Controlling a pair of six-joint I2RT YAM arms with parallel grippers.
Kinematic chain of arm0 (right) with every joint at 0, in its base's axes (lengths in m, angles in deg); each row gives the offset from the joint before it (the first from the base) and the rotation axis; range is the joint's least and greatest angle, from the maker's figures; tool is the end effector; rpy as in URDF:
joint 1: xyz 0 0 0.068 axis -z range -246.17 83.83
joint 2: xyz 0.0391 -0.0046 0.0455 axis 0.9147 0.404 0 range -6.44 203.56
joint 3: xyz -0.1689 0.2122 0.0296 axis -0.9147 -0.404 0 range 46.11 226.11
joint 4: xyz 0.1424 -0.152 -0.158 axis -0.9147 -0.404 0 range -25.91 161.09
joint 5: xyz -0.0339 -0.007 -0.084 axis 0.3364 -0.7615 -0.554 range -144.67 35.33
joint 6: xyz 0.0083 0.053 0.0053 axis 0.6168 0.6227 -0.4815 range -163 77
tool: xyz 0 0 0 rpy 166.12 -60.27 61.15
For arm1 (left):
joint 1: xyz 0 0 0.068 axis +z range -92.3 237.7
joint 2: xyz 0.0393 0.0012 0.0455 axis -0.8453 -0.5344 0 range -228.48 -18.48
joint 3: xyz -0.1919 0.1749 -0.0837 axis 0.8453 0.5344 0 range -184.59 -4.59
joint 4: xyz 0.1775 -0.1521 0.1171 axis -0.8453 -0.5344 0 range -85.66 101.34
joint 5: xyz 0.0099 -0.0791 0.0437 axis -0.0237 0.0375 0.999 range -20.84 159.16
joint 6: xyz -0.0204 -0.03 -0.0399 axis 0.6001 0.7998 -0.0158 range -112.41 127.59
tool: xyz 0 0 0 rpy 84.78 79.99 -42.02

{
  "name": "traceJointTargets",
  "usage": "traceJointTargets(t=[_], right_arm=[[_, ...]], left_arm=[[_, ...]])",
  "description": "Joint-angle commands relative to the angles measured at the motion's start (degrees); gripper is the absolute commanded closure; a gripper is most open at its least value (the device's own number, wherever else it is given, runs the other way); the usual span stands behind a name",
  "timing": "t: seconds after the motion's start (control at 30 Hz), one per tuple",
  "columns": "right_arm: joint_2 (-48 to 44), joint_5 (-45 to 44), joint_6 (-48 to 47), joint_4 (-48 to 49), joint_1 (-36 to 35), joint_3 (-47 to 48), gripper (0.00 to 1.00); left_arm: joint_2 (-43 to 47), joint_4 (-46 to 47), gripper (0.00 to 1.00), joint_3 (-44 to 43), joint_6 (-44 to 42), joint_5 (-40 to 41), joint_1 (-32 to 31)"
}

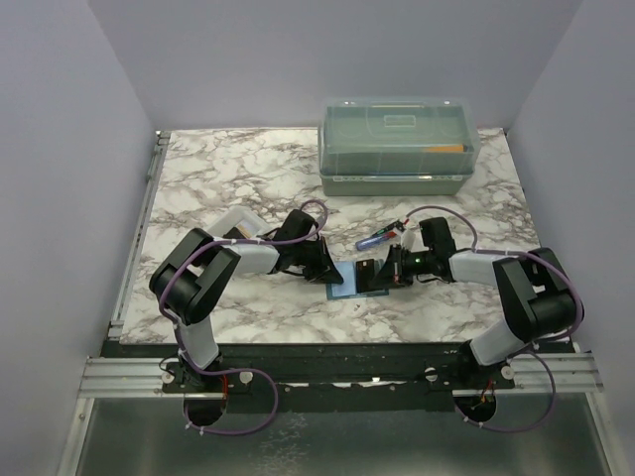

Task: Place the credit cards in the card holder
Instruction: Insert the credit card into the card holder.

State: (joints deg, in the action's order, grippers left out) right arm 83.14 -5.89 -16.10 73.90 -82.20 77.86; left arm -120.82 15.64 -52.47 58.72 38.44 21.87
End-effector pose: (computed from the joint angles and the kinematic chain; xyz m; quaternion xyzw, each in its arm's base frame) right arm 0.2377 0.0963 0.1222 -0.0413 0.8765 0.4667 0.1106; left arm 0.2607 -0.2107 0.1266 -0.0312 0.9106 -0.4067 0.0670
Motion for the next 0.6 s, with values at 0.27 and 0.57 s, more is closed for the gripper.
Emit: traceJointTargets(t=[0.27, 0.57], right_arm=[[4.73, 8.78, 3.26, 8.14, 0.38, -1.1, 1.0], [5.42, 8.75, 5.53, 8.01, 1.97, -1.52, 1.0]], left_arm=[[-0.51, -2.68, 1.0, 2.73, -1.54, 3.66, 0.39], [0.19, -2.54, 1.0, 3.09, -1.39, 3.64, 0.33]])
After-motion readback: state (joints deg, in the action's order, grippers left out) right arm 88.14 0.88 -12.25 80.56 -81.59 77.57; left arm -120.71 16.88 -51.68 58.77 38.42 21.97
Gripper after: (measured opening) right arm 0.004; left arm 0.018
